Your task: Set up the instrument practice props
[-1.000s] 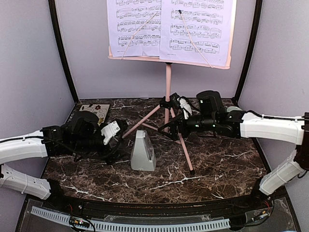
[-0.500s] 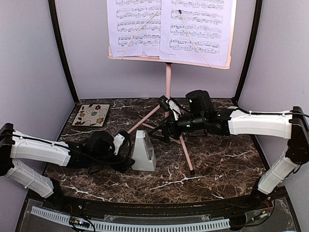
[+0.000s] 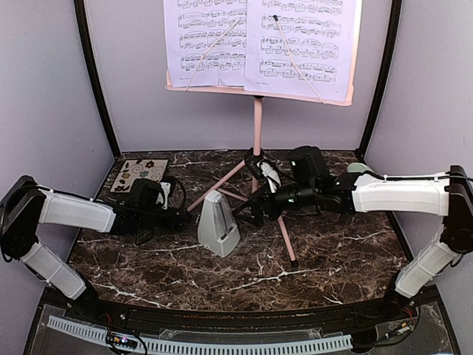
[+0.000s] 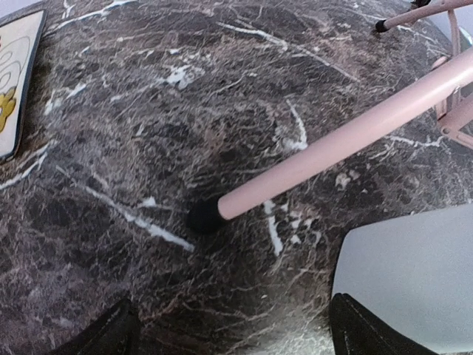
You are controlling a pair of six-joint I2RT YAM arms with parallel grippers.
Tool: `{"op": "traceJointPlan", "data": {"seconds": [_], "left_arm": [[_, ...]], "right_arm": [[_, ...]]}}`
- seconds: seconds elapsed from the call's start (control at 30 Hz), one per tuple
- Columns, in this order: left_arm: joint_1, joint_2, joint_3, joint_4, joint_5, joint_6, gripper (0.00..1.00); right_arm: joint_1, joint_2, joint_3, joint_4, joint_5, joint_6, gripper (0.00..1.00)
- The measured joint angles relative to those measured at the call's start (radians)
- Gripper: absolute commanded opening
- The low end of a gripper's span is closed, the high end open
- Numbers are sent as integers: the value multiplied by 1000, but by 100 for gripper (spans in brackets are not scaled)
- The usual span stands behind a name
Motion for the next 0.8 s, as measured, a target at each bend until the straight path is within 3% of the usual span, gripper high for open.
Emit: {"op": "traceJointPlan", "data": {"seconds": [0.13,0.47,0.8], "left_arm": [[8,-32,14,17,55,13,99],[8,-373,-95,-8,117,-5,99],[8,-491,-154,-114,130,-60,90]], "right_arm": [[10,14,5,-3,31,-4,97],[50,198,59,5,107,-26,100],[67,277,68,66,84,-37,95]]}}
